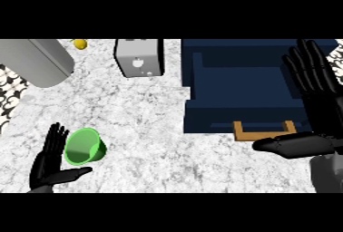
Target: Pick up the cup, place it into the drawer and close the drawer
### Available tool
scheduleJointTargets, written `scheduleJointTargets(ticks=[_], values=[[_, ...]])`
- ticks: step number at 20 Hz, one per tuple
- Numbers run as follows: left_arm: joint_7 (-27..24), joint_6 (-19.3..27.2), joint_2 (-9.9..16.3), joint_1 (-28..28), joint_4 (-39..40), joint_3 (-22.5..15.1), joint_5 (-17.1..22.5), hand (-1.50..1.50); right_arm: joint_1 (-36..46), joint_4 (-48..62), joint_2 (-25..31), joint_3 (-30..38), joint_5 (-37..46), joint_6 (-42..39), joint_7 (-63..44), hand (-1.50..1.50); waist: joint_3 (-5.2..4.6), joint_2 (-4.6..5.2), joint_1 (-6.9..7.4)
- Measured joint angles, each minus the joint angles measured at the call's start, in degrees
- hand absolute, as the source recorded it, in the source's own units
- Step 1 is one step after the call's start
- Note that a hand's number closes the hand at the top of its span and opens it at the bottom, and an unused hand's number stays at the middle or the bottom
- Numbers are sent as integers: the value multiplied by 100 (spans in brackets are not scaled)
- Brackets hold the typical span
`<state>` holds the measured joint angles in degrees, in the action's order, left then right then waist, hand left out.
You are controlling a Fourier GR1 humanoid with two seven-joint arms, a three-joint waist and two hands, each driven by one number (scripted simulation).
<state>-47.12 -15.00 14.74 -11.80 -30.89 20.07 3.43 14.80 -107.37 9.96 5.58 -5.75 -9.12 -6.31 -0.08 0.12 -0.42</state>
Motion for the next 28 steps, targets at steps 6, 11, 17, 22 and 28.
scheduleJointTargets(ticks=[6, 11, 17, 22, 28], values=[[-696, 128, 125, -491, 1206, 56, -138, -150, 71, 48, 43, 52, -47, -65, -29, -150, -5, 11, -24], [-946, 218, 142, -633, 1615, 39, -236, -150, 121, 1, 144, 162, -158, -138, -115, -150, 11, 12, -41], [-1052, 307, 124, -829, 1834, 21, -306, -150, 206, 46, 131, 163, -150, -109, -162, -150, 10, 19, -48], [-1074, 242, 45, -954, 1910, -6, -331, -150, 80, 23, 136, 155, -138, -169, -83, -150, 7, 25, -68], [-1013, -121, -111, -1102, 1810, -61, -294, 150, 153, 61, 141, 170, -155, -149, -155, -150, -12, 35, -78]])
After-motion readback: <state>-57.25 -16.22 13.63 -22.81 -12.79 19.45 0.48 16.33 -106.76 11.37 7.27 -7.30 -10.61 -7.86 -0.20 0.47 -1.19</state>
